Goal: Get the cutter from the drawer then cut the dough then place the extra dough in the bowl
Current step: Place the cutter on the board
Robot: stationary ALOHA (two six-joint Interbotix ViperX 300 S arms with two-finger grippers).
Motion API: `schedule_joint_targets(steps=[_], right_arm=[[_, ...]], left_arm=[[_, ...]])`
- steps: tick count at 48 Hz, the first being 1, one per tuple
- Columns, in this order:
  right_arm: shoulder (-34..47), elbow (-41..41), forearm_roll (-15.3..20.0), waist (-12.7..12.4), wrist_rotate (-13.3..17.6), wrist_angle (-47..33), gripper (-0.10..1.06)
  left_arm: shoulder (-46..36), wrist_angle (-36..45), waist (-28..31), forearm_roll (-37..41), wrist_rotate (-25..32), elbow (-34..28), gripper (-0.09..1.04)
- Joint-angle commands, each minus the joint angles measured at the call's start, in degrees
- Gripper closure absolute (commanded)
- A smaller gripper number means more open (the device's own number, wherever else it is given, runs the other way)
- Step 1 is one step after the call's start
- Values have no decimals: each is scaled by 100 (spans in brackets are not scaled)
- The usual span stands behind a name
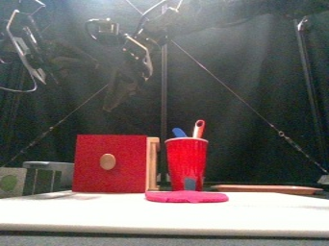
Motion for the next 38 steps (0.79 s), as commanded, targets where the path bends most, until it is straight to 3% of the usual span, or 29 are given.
schedule_joint_targets(steps=[1,6,10,17,28,38], right_arm=[[-308,-167,185,-35,53,149,56],[-246,-158,325,-53,62,176,34],[-158,-176,343,-62,62,176,26],[26,-185,343,-79,62,176,25],[246,-185,299,-352,62,158,25],[378,-193,308,-439,62,149,25]], left_arm=[[-97,-26,9,35,9,62,69],[-202,-9,9,149,18,185,69],[-246,-9,9,229,0,246,69],[-246,0,9,229,-26,290,69],[-246,9,9,211,-35,369,69],[-246,70,9,149,-53,422,69]])
